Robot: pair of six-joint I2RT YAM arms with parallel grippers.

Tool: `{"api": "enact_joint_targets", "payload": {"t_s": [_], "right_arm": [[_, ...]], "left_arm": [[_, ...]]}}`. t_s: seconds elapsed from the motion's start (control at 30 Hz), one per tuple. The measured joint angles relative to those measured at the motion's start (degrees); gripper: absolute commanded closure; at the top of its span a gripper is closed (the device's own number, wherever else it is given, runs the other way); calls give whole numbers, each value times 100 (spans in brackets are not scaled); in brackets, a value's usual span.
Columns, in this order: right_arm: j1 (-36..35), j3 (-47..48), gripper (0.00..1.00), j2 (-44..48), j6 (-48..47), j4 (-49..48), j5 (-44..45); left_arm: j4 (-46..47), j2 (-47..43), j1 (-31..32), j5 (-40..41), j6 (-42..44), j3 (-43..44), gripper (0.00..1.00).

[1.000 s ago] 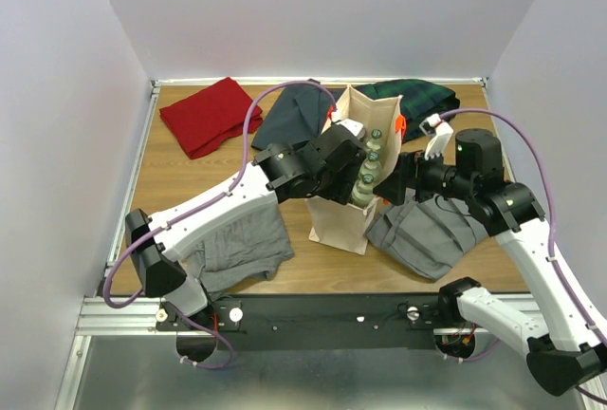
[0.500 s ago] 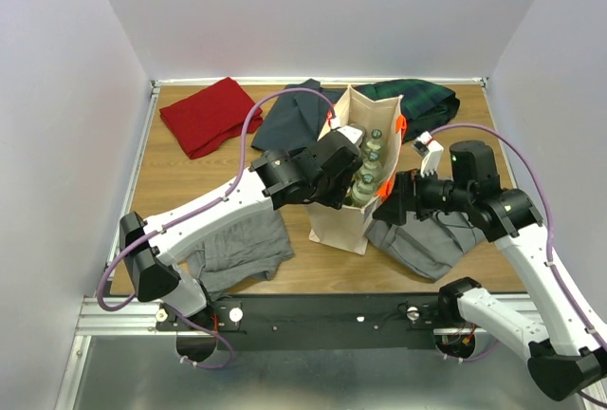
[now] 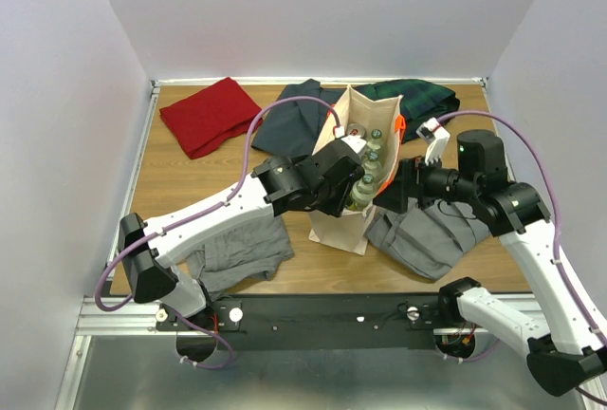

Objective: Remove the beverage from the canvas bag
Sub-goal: Adjust the canvas bag at the center of the board.

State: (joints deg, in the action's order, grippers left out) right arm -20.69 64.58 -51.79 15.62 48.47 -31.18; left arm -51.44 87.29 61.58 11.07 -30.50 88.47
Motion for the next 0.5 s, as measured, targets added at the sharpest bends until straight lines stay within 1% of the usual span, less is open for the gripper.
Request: {"api": "enact_joint_targets", "payload": {"t_s": [0.2,0.37,0.47,0.5], "right_arm": [[0,-44,0,-433,-2,-306,190],[0,-374,0,-566,-22,-302,264],[0,-525,0,-455,-20,-280,260],[0,-562,0,-407,-20,-269,260]], "left_arm": [[17,-72,59,-4,-63,-131,56],[39,-127,81,-9,-94,-219,56],[42,-127,92,-17,-96,-219,52],[44,-127,98,-17,-98,-219,48]]}}
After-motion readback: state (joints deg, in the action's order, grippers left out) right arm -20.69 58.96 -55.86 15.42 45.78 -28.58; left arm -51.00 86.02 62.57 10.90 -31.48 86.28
